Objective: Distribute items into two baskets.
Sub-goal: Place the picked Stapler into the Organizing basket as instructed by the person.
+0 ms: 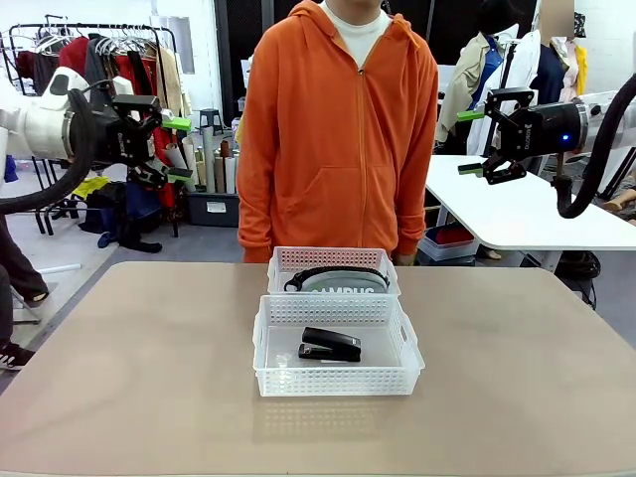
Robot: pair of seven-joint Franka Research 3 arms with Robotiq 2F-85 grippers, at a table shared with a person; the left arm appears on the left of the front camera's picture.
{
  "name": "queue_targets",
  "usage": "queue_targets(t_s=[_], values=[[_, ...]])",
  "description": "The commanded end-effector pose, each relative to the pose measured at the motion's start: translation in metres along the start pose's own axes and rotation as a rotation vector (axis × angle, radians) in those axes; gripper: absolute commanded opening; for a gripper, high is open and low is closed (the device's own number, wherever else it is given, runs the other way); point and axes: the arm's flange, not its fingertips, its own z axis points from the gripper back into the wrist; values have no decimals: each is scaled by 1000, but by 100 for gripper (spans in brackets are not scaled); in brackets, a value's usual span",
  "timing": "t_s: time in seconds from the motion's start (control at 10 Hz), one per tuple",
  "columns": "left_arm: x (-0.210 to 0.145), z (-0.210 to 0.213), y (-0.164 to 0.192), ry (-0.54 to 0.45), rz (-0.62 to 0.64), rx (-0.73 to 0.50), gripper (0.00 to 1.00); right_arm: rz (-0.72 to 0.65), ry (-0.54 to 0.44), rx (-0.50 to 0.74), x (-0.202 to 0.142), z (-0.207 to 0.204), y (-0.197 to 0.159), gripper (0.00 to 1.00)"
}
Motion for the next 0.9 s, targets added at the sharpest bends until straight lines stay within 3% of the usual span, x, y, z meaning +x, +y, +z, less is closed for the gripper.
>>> queue_targets(t_s=[0.0,0.6,0.7,0.8], values=[[2,-1,2,-84,37,-52,100,-3,-5,-3,1,0,4,100],[5,2,8,-68,27,-57,100,-3,-5,-3,1,0,4,100],[13,5,10,-219,72,-73,100,-3,-5,-3,1,0,4,100],[18,7,15,-296,101,-54,100,-3,-5,-3,1,0,4,100]])
